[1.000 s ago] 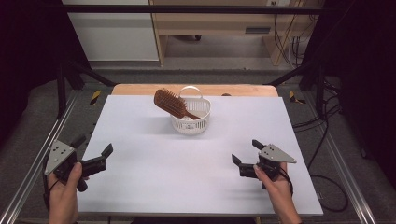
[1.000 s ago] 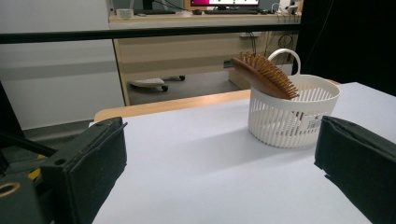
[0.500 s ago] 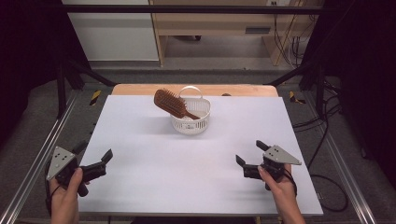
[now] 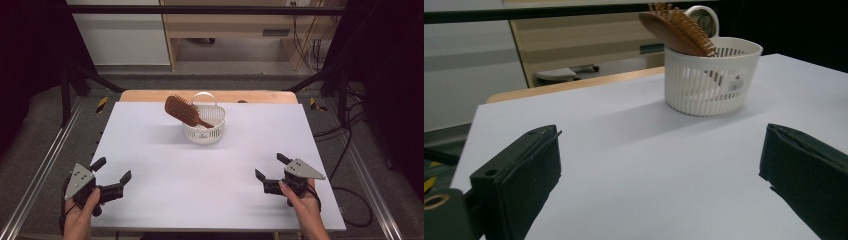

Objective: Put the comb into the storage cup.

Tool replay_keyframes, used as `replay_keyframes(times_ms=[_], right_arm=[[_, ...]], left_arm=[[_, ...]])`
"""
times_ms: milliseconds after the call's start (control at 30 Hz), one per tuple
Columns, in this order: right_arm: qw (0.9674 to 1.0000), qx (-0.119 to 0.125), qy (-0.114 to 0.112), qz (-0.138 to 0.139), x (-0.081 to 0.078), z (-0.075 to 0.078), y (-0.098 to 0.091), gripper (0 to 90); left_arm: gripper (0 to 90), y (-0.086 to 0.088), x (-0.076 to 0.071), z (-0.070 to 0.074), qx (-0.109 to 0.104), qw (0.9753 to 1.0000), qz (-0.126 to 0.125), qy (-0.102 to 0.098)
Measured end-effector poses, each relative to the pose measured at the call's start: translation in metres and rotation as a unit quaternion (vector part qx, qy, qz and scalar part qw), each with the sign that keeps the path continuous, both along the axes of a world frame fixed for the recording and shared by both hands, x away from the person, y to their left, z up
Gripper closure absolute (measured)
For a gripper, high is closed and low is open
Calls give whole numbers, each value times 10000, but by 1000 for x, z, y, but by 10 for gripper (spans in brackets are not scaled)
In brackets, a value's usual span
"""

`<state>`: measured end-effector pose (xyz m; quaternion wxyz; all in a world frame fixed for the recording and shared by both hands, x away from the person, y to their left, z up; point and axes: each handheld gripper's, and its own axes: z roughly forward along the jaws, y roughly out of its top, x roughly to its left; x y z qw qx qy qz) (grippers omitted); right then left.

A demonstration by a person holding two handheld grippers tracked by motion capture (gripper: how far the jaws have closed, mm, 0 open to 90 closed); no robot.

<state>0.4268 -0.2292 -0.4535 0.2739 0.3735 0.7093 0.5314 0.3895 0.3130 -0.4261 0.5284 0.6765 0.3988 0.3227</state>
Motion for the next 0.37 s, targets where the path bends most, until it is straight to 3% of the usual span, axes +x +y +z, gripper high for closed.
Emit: replay_keyframes(times_ms=[133,200,300,367], right_arm=[[10000,63,-10,-6,-3,-2,-8,49],[9999,70,-68,-61,-5,-2,-13,46],[9996,238,-127,-101,-6,-1,-16,54],[9994,301,-147,-84,-4,0,-15,56]], left_arm=[[34,-9,-7,-3,73,9998,-154,132],[34,-11,-11,-6,-8,9997,-175,154],[34,-10,-13,-8,-32,10000,-16,-44],[34,-8,-10,-9,-169,9997,90,-140]])
